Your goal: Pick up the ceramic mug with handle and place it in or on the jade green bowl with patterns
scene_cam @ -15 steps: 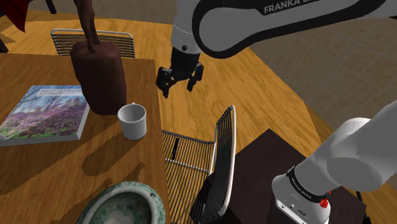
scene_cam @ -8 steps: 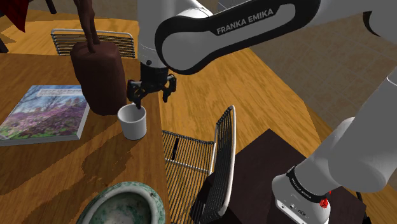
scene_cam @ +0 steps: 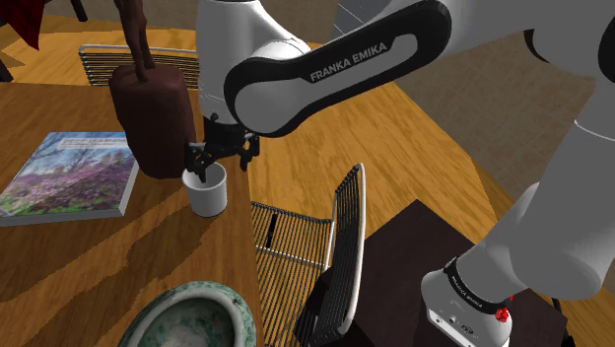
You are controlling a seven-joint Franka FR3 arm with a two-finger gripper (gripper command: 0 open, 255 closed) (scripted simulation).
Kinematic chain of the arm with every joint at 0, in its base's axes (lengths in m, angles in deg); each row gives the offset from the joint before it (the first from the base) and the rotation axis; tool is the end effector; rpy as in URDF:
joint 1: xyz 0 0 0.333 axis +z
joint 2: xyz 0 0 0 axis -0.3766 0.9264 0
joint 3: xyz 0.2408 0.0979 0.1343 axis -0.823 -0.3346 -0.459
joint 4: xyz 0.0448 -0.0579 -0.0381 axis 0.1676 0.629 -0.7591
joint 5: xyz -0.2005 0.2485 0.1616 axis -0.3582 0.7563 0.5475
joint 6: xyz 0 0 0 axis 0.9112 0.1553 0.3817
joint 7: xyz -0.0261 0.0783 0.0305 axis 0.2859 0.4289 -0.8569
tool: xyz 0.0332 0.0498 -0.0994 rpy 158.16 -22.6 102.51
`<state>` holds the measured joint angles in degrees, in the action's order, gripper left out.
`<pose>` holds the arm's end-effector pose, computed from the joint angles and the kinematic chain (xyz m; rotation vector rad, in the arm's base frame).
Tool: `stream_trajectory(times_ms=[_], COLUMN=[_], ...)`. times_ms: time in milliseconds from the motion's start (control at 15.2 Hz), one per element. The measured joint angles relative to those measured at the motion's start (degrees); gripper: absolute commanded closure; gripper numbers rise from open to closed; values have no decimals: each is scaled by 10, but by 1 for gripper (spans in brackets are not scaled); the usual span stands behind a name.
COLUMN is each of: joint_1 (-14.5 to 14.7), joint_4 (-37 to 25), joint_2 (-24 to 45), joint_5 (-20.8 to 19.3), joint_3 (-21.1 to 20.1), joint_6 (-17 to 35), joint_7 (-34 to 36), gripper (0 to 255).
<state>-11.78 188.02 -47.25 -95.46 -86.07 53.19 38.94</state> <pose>0.4714 0.3429 0.3634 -3.0679 0.1017 -0.0922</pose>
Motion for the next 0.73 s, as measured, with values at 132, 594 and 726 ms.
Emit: stream_trajectory(times_ms=[132,594,726], joint_1=[3,4,4], joint_4=[3,4,4], joint_2=[10,13,13], joint_5=[-7,-8,-8], joint_3=[2,3,3], joint_6=[12,16,16], joint_7=[5,6,6], gripper=[0,255,255])
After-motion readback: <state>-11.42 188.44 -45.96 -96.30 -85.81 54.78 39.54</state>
